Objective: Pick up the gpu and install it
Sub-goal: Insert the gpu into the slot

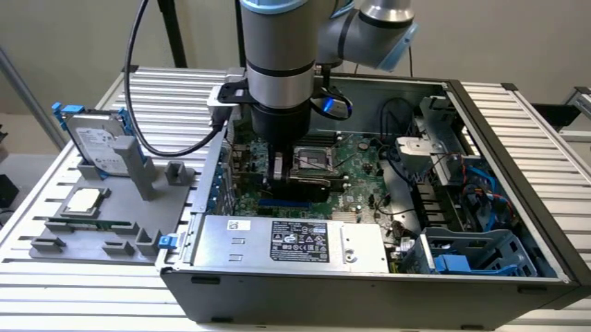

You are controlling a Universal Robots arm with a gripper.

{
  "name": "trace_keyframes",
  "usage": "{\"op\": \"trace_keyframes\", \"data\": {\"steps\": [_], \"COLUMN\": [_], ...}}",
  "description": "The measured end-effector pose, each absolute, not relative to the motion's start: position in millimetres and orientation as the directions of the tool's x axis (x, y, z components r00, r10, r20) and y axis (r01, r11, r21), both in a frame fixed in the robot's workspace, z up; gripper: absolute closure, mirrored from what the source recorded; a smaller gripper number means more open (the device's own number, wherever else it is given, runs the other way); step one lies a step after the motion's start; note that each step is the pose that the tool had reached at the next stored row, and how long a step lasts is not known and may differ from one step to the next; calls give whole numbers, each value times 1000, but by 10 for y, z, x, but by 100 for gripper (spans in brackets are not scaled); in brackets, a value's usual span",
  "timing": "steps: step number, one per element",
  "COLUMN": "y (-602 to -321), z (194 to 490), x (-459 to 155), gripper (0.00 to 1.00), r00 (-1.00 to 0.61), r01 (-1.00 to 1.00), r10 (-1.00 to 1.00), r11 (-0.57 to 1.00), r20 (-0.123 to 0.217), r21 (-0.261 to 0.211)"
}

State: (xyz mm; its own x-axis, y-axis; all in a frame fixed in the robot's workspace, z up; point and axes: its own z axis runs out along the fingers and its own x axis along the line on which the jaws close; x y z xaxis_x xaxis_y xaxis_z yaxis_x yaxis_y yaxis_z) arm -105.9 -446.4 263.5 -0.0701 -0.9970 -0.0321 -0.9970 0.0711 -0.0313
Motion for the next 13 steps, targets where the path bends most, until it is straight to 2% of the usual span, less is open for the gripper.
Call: {"op": "trace_keyframes", "data": {"steps": [13], "y": [-4464], "z": [2612], "x": [-1058], "gripper": [100], "r00": [-71], "r01": [-997], "r10": [-997], "r11": [71], "r20": [-30], "r21": [-4]}}
